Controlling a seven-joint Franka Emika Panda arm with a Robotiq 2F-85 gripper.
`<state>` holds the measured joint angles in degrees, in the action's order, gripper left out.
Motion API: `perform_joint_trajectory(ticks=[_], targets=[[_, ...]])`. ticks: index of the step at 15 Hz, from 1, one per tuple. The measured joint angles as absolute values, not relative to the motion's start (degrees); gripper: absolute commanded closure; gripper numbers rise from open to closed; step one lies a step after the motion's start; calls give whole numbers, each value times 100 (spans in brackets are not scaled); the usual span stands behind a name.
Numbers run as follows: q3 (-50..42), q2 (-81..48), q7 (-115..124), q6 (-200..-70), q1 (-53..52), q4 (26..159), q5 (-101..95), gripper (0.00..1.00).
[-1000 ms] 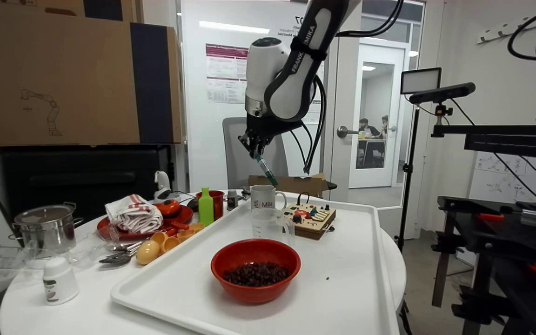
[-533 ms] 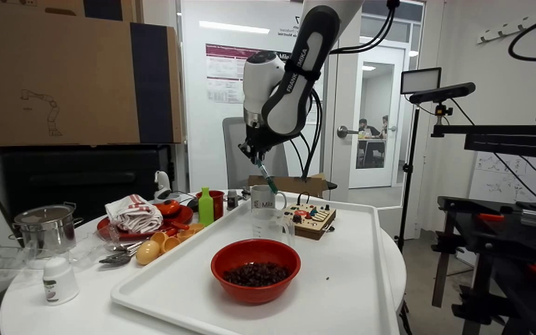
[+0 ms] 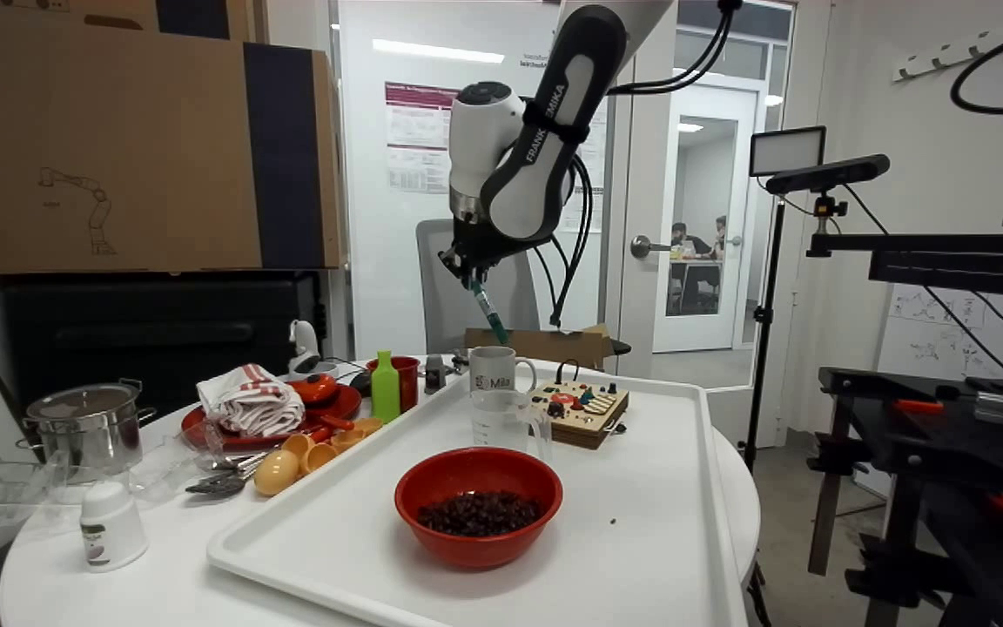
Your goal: Pick up the pen from the tray and put it in the mug cup.
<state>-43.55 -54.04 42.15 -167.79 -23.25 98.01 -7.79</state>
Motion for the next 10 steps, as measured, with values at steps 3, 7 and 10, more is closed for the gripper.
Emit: perform_joint_trajectory(ticks=[3, 7, 10], targets=[[-4335, -5419, 4215, -16779, -2380, 9785, -736, 94], [-4251, -5573, 4215, -16763, -2413, 9753, -629, 89], [-4240, -5704, 4253, -16750, -2406, 9709, -542, 98]])
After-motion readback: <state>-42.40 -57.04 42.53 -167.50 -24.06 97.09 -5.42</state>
